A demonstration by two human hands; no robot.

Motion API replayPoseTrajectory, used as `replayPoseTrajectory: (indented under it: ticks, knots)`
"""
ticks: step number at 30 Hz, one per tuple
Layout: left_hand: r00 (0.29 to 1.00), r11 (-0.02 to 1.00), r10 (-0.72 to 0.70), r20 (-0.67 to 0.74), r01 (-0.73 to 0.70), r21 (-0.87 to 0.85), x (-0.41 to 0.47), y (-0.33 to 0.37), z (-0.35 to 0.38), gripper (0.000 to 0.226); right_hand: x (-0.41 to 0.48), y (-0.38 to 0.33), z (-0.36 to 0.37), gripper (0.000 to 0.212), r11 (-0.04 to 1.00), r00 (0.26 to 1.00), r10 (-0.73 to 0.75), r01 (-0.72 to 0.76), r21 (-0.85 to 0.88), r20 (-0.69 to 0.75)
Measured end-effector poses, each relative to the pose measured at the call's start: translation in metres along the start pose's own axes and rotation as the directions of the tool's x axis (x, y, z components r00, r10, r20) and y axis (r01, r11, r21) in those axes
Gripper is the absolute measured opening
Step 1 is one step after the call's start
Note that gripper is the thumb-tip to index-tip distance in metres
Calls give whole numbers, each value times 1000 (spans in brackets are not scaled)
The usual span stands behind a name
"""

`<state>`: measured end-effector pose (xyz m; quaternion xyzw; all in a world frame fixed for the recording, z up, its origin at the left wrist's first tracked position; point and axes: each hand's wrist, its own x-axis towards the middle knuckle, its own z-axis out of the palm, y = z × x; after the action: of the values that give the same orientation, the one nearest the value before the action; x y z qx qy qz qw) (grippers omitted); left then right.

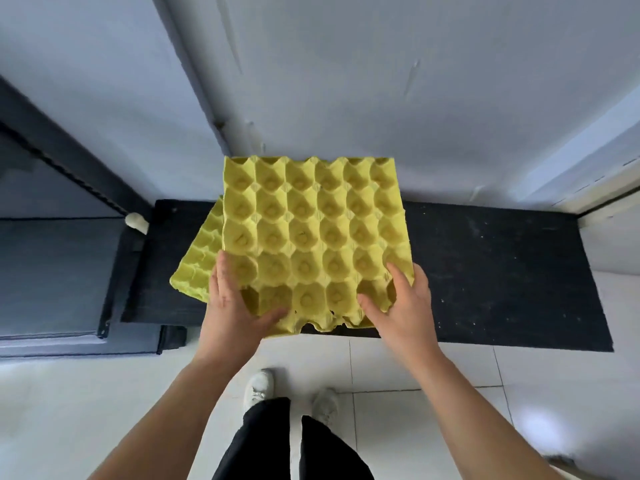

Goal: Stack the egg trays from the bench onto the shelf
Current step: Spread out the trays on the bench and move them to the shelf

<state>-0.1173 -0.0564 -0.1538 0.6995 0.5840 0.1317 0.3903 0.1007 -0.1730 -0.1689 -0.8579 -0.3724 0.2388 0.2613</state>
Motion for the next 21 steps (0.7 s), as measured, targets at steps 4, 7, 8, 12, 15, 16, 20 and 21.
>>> replayPoseTrajectory:
  ticks: [4,7,8,12,15,16,20,21]
  knots:
    - [990,997,-2,-140,-9,-78,-28,2,-69,108,-20,-67,-11,75,993,994,-111,111,-31,0]
    - [974,993,2,-228,-28,-113,-50,-5,-120,100,-39,-120,-11,73,982,982,-189,189,-27,6]
    - [968,992,-6,-252,-26,-122,-57,-8,-138,99,-47,-137,-9,72,977,977,-212,213,-23,8]
    - [949,987,-37,-312,-15,-163,-86,-37,-212,107,-78,-209,10,72,952,952,-304,305,-16,28]
    - [936,985,-69,-345,9,-173,-106,-68,-270,115,-104,-263,37,72,937,936,-348,349,-2,42]
    - [931,985,-75,-358,13,-172,-111,-81,-289,116,-113,-281,49,72,933,932,-359,360,7,47]
    - [922,989,-73,-381,16,-149,-125,-132,-361,117,-148,-348,97,72,930,928,-367,366,18,69]
    - [922,990,-64,-382,9,-144,-126,-144,-378,118,-156,-362,108,71,930,928,-366,366,19,71]
